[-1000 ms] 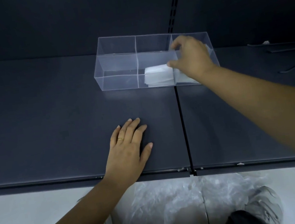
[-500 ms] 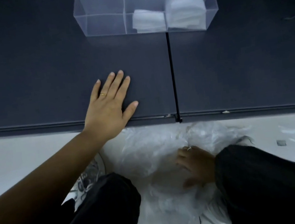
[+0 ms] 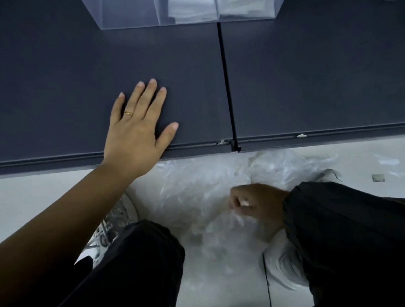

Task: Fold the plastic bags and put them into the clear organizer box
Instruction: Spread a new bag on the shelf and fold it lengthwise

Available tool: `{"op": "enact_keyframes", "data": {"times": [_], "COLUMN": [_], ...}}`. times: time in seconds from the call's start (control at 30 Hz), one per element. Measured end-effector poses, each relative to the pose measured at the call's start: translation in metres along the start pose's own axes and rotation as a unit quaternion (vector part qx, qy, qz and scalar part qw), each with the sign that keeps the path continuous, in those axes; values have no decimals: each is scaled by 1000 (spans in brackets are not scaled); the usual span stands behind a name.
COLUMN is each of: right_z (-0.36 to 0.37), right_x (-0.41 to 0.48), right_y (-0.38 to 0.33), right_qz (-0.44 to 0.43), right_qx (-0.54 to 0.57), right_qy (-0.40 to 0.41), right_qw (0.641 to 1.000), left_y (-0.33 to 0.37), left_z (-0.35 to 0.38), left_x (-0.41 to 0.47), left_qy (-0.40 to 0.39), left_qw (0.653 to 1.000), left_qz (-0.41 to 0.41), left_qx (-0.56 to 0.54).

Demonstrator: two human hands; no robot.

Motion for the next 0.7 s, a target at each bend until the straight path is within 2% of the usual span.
{"op": "enact_keyframes", "data": {"times": [0.07,0.13,0.17,0.23,0.27,0.3,0.33,0.43,0.57,0.6,0.7], "right_z": [-31,-72,-93,-128,-143,-156,-168,-192,-210,-214,-221], "right_x": [-3,-10,-13,-14,-12,-9,-6,3,11,12,7], "right_y": [-19,-44,-55,-65,-67,-67,-66,-56,-34,-26,-12], "right_qz": [-9,-54,-76,-111,-117,-114,-111,-95,-42,-17,46], "right_qx": [101,190,225,239,235,234,238,271,267,258,268], "right_qy": [40,93,118,183,215,246,273,312,334,364,469], "right_qw": [994,976,964,947,941,934,925,906,903,895,840], "left_y": [3,8,12,25,32,38,40,39,31,29,21], "left_z": [-6,-15,-21,-36,-42,-45,-46,-47,-43,-41,-37], "left_x": [1,2,2,2,2,3,5,13,16,17,18], "left_qy": [-17,-42,-70,-153,-197,-230,-242,-206,-152,-123,-18], "left_qw": [999,985,960,861,811,779,768,771,780,790,830], "left_qz": [-14,-41,-47,-27,-18,-14,-13,-32,-65,-80,-156], "left_qx": [-29,-160,-265,-484,-551,-584,-593,-602,-604,-595,-534]}}
Point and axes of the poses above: each hand's wrist, its own x-axis towards the middle knuckle, its own z-axis out of the palm, y = z × x, the point moved 2 cm from there along x, towards the middle knuckle
